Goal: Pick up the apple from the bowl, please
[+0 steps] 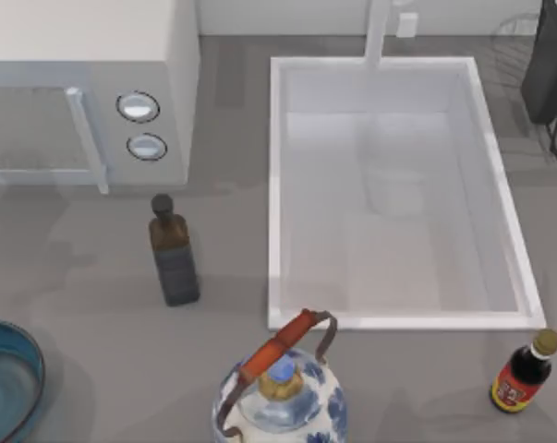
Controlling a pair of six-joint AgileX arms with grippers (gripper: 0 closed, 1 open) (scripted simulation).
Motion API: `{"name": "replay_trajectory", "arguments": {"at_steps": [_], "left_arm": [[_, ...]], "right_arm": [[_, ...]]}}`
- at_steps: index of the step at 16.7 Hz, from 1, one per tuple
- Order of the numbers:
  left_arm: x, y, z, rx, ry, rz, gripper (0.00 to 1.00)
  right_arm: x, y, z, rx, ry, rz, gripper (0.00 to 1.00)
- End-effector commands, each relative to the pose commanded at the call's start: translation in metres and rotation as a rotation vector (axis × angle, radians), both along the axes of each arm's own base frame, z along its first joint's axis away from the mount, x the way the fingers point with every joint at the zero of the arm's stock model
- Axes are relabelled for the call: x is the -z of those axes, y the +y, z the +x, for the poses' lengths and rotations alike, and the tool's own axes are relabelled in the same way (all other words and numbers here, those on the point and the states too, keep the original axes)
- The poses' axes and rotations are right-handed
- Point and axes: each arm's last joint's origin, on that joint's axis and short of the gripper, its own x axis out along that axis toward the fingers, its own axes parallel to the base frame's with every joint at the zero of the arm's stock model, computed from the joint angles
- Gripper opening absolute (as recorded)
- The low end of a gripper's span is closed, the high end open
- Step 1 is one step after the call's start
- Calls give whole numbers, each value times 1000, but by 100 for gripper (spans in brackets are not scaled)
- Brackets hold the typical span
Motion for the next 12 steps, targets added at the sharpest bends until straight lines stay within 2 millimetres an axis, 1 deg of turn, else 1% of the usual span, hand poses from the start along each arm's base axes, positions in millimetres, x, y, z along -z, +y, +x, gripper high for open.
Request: {"name": "replay_trajectory", "arguments": {"at_steps": [1, 3, 5, 6, 7, 9, 10, 12], "left_arm": [[-1, -3, 7, 0, -2, -2, 0], [-2, -13, 29, 1, -5, -7, 0], [3, -30, 62, 1, 2, -13, 0], [9, -43, 83, 1, 14, -16, 0], [19, -58, 105, 1, 32, -16, 0], [47, -94, 146, 1, 68, -13, 0], [61, -114, 161, 2, 77, -11, 0], [83, -151, 182, 2, 78, -12, 0]], "right_arm": [[0, 0, 0, 0, 0, 0, 100], [0, 0, 0, 0, 0, 0, 100], [0, 0, 0, 0, 0, 0, 100], [0, 0, 0, 0, 0, 0, 100], [0, 0, 0, 0, 0, 0, 100], [0, 0, 0, 0, 0, 0, 100], [0, 0, 0, 0, 0, 0, 100], [0, 0, 0, 0, 0, 0, 100]]}}
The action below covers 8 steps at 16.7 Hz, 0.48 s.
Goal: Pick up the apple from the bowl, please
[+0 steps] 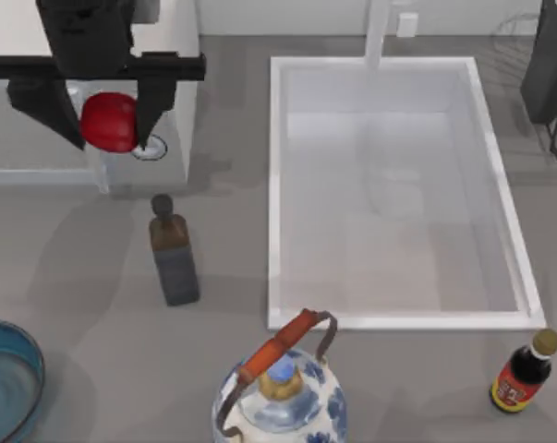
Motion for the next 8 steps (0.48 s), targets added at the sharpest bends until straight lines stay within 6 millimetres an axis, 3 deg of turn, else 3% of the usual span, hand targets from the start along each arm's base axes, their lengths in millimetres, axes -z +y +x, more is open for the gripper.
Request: {"name": "replay_trajectory", "arguments": {"at_steps": [2, 4, 8], "left_arm": [[15, -29, 10, 0, -10, -5, 0], [22, -44, 13, 1, -19, -9, 0], [23, -44, 14, -1, -15, -8, 0]], "right_arm": [[0, 0, 0, 0, 0, 0, 100], [0, 0, 0, 0, 0, 0, 100], [0, 0, 0, 0, 0, 0, 100]]}}
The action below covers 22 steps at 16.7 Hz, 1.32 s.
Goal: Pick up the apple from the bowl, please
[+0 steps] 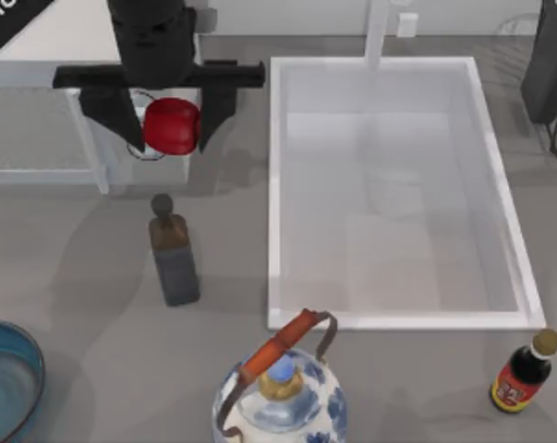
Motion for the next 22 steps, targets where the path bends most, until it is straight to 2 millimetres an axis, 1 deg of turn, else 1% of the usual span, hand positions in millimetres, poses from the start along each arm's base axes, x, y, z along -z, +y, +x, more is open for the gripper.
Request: {"name": "replay_trajectory", "arguments": {"at_steps": [2, 4, 6, 11, 13, 14, 18, 22], "left_arm": [[3, 0, 1, 0, -1, 0, 0], [15, -1, 3, 0, -4, -2, 0], [34, -2, 5, -1, -9, -3, 0], [90, 1, 6, -9, -15, -1, 0], [105, 0, 2, -4, -8, -1, 0], [109, -1, 0, 0, -5, -1, 0], [109, -2, 0, 1, -4, -1, 0], [109, -2, 0, 1, -4, -1, 30]], "right_arm": [[0, 0, 0, 0, 0, 0, 100], [0, 0, 0, 0, 0, 0, 100], [0, 0, 0, 0, 0, 0, 100], [0, 0, 0, 0, 0, 0, 100], [0, 0, 0, 0, 0, 0, 100], [0, 0, 0, 0, 0, 0, 100], [0, 0, 0, 0, 0, 0, 100], [0, 0, 0, 0, 0, 0, 100]]}}
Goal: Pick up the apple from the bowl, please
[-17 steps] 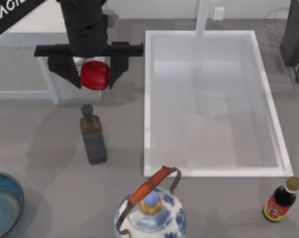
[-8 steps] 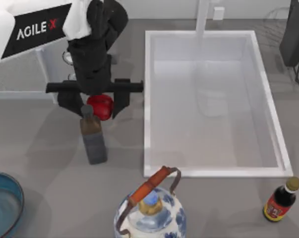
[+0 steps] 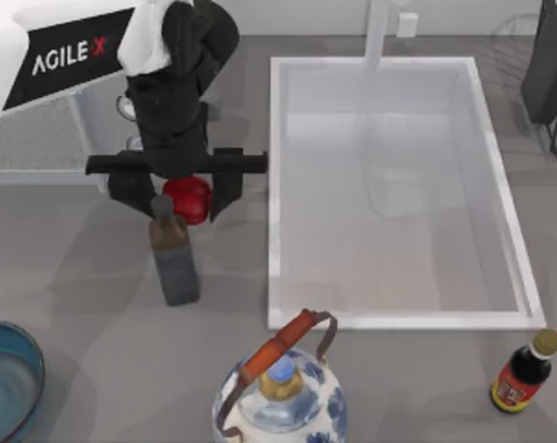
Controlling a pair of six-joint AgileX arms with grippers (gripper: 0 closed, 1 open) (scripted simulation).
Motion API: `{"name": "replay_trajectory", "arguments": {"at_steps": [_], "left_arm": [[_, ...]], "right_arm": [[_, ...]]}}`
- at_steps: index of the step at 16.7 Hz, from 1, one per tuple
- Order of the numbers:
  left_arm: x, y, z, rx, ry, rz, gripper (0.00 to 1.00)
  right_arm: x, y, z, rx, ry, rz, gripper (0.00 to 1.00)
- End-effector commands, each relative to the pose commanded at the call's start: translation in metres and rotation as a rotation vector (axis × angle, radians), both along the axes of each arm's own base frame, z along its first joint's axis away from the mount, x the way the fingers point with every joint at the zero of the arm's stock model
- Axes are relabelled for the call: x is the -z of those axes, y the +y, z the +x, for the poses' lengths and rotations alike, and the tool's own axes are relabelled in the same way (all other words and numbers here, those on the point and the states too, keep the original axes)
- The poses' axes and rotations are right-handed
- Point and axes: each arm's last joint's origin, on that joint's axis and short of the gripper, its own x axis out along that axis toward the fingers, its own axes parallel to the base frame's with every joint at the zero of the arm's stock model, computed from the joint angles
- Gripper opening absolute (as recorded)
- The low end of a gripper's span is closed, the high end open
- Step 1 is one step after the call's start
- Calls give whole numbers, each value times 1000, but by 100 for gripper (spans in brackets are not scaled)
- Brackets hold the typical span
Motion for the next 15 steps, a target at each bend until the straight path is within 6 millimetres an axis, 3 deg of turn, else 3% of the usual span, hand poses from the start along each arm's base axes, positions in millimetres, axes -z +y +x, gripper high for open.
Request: {"name": "replay_trajectory", "arguments": {"at_steps": [9, 15], "left_arm": [[0, 0, 0, 0, 0, 0, 98], [0, 0, 0, 0, 0, 0, 100]], "right_arm": [[0, 0, 0, 0, 0, 0, 100], [0, 0, 0, 0, 0, 0, 100]]}}
